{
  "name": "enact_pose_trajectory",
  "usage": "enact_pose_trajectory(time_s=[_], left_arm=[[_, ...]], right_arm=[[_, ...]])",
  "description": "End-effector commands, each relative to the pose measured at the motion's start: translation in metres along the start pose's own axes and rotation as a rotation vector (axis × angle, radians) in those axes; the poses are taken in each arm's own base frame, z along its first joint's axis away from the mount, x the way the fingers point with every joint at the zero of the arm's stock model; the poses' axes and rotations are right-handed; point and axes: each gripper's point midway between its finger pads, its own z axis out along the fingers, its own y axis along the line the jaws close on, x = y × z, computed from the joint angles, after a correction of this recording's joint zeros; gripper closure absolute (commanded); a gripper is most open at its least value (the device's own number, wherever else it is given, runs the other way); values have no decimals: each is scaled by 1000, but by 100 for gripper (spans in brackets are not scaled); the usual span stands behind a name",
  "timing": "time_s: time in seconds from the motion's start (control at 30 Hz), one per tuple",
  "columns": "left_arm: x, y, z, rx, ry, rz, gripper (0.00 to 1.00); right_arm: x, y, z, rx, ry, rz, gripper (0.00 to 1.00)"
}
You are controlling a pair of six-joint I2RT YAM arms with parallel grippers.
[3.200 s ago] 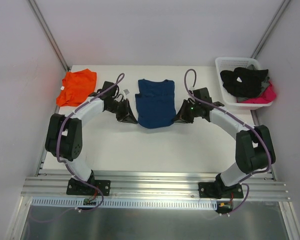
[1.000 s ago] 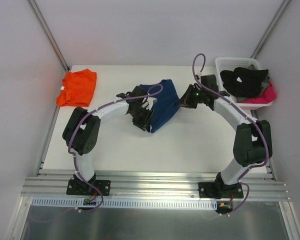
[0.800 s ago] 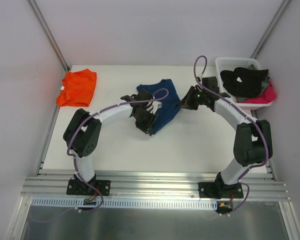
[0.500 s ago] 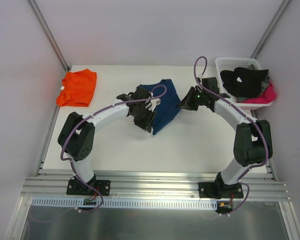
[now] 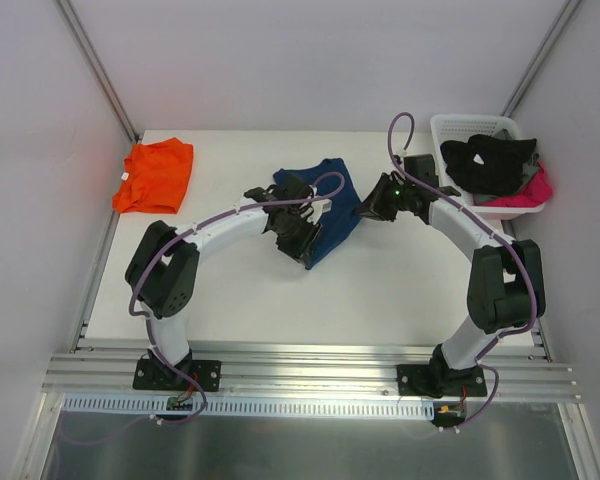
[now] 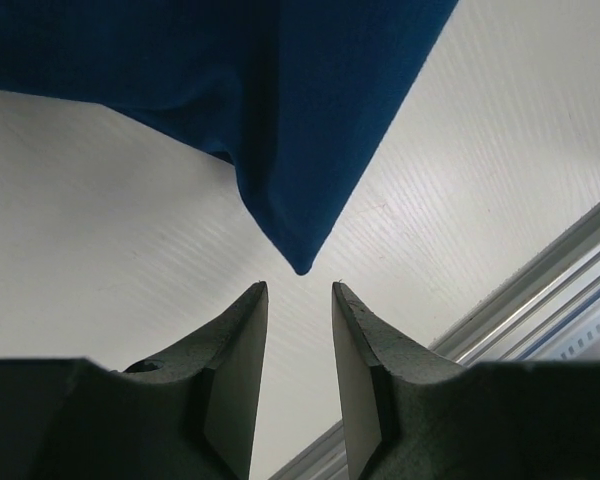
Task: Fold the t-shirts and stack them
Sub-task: Fold the tshirt
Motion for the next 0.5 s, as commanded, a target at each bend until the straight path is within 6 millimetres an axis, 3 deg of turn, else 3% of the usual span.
enact_pose_trajectory(time_s=[0.0, 0.17, 0.47], left_arm=[[-3, -11, -2, 15, 2, 24, 67], [5, -15, 2, 25, 25, 22, 68], [0, -19, 10, 31, 30, 34, 68]], right_arm=[[-16, 21, -15, -51, -69, -49, 100], [-19, 23, -15, -56, -75, -50, 100], [-22, 23, -14, -58, -80, -40, 100]])
